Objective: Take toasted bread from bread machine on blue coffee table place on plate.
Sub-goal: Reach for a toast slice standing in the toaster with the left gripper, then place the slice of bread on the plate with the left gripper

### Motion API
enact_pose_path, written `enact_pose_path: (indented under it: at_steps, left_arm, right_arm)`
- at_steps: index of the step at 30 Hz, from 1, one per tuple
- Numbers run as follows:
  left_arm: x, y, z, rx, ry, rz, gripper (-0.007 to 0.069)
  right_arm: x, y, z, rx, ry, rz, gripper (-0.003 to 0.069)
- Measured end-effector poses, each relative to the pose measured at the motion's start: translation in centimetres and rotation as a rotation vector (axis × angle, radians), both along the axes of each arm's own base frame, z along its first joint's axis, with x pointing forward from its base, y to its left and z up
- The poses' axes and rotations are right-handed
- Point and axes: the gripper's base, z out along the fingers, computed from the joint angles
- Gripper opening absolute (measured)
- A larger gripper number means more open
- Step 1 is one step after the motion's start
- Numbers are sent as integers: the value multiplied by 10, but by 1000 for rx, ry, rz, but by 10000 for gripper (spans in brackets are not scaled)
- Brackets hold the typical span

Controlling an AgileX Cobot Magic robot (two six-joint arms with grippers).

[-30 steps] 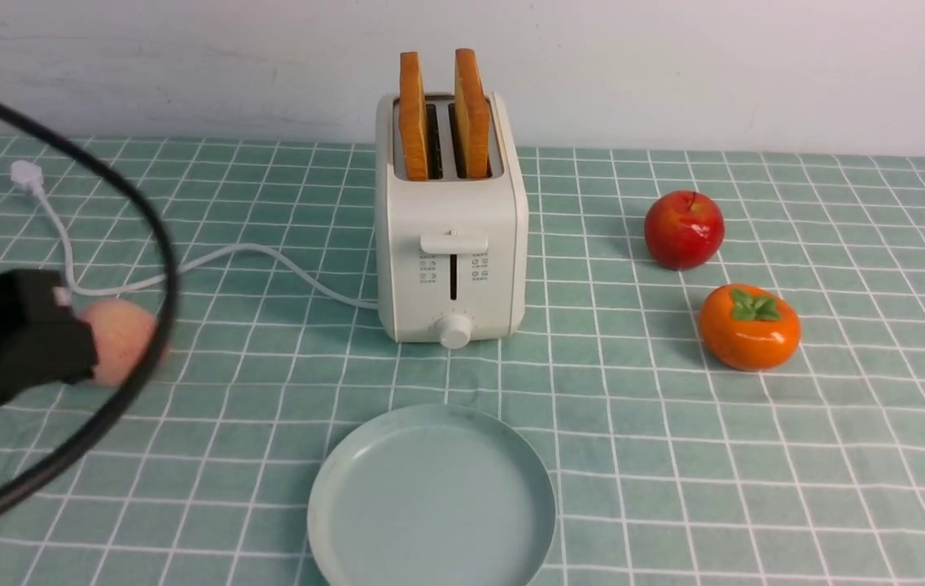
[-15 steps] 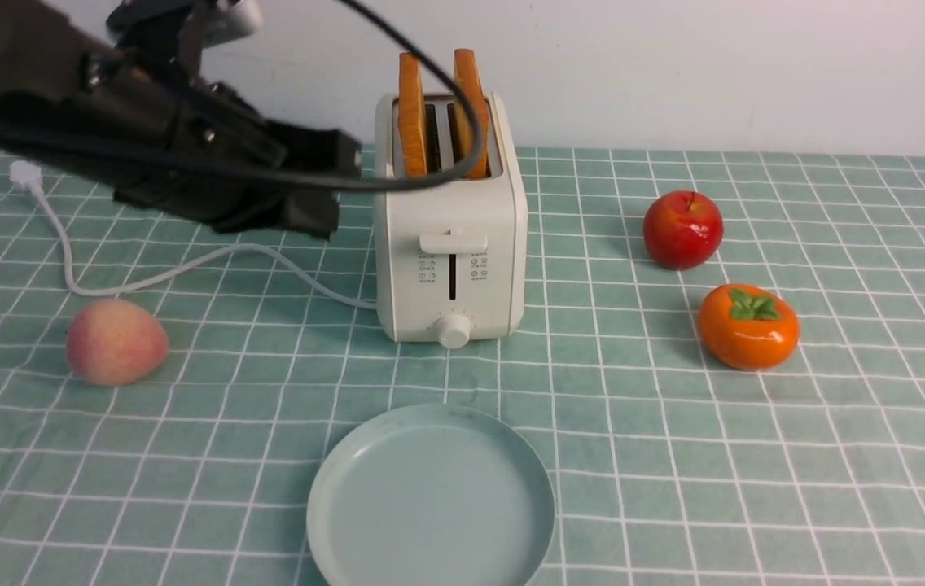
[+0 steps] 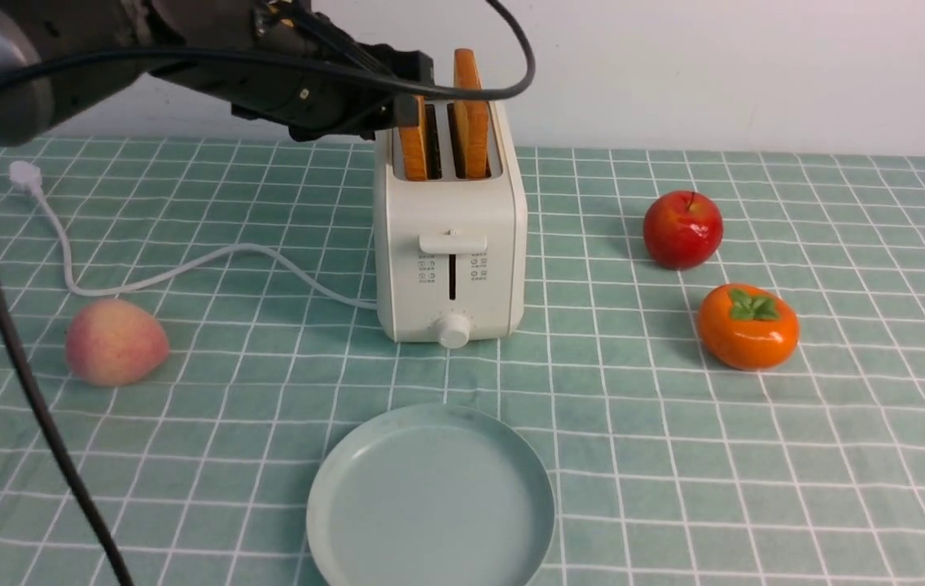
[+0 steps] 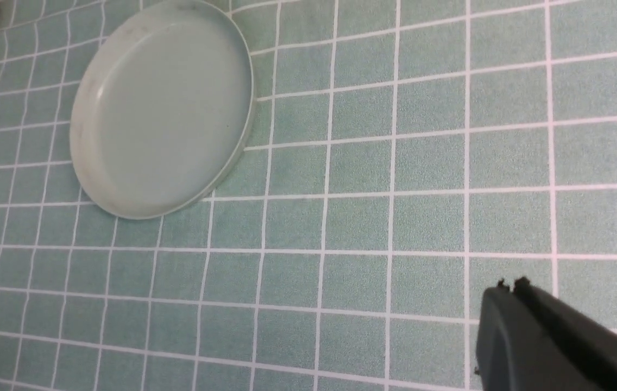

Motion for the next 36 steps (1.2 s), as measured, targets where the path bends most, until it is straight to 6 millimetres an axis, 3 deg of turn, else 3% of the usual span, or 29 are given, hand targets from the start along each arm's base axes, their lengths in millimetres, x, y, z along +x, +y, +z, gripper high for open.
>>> enact_pose_path:
  at_steps: [4,8,10,12,13,14,15,18,21,22,24,28,30,33,34,36]
  left_arm:
    - [18,-3,-14,-11,-33,29,533]
    - [30,-4,-24,-21,-74,59,516]
    - [33,-5,-28,-21,-79,66,449]
    - [34,-5,-30,-22,-77,68,333]
    - [34,-5,-30,-24,-75,68,268]
    - [32,-6,-27,-20,-76,60,113]
    - [30,-5,-23,-17,-79,55,62]
    - [21,-3,-7,8,-103,36,48]
    - [-10,7,48,8,-197,18,54]
    - [-10,7,48,8,-197,18,54]
    - [-42,15,91,-5,-258,1,54]
    - [-96,29,140,-12,-297,-41,54]
    - [-120,33,147,14,-230,-89,54]
    - [-131,33,139,39,-120,-131,54]
    - [-135,31,119,60,11,-168,54]
    - [-136,30,101,66,106,-183,54]
  right_arm:
    - [0,0,0,0,0,0,-10]
    - [0,0,0,0,0,0,-8]
    - [0,0,0,0,0,0,-8]
    - [0,0,0,0,0,0,-8]
    - [0,0,0,0,0,0,-8]
    - [0,0,0,0,0,0,-8]
    - [0,0,0,0,0,0,-7]
    - [0,0,0,3,0,0,-4]
    - [0,1,0,9,0,1,-2]
    - [0,1,0,10,-1,1,-2]
    - [0,1,0,11,-1,2,-2]
    - [0,1,0,11,-1,2,-1]
    - [0,1,1,11,-5,-1,1]
    - [1,1,1,11,-10,-3,1]
    - [1,0,1,11,-14,-5,3]
    - [1,0,1,11,-14,-6,4]
